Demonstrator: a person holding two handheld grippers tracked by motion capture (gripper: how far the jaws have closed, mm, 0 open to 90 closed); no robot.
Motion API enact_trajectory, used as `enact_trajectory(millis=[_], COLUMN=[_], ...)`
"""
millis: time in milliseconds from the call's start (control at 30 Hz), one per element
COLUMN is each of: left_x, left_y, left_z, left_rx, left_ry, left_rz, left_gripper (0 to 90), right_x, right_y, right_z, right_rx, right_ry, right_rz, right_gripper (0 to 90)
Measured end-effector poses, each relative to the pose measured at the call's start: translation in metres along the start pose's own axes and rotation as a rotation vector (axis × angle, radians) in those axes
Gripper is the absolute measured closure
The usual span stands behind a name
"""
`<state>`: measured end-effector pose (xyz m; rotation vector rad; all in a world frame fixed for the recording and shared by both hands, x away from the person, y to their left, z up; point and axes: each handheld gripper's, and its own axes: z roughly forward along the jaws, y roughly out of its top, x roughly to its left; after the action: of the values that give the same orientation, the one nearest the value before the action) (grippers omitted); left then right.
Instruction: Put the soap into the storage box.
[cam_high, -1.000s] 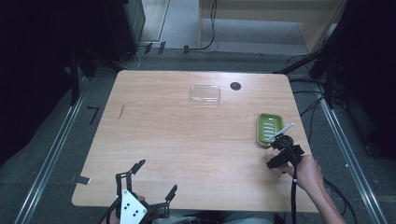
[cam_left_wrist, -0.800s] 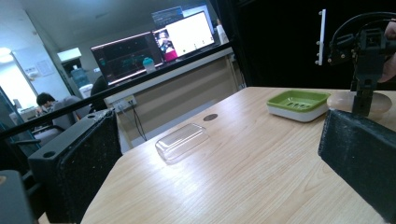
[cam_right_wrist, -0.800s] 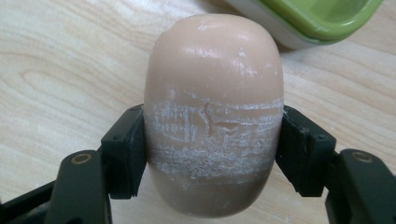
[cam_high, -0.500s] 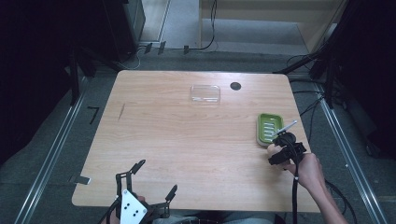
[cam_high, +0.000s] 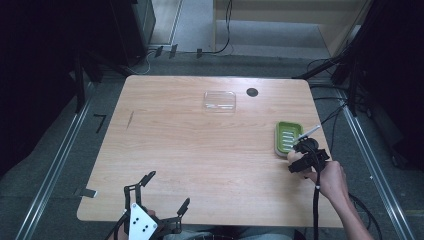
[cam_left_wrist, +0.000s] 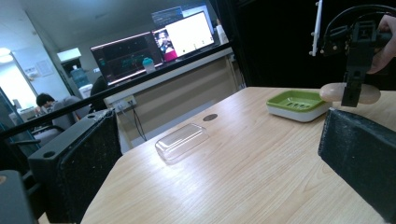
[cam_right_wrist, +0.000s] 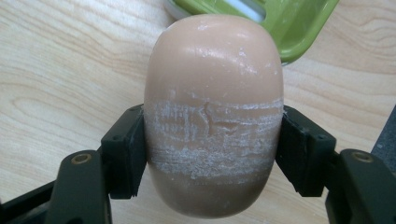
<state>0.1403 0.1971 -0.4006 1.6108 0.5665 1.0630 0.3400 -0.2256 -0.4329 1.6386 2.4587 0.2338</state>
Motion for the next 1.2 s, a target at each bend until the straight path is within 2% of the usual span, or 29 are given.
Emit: enact_trajectory(millis=[200,667,1200], left_x=[0.0,0.0,0.0], left_y=[0.0,0.0,0.0], left_z=[0.0,0.0,0.0], left_rx=[0.0,0.0,0.002], left_ry=[0.001,0.0,0.001], left_rz=[-0.001,0.0,0.001], left_gripper=[0.0,0.0,0.0], right_x=[0.0,-0.008,-0.012], right_y=[0.005,0.02,0.039], right_z=[-0.003,-0.015,-0.009], right_rx=[-0.02,-0.077,-0.078], right_ry=[-0.001,0.006,0.0], right_rz=[0.004,0.047,0.057], right_gripper=[33.6,33.6,33.6])
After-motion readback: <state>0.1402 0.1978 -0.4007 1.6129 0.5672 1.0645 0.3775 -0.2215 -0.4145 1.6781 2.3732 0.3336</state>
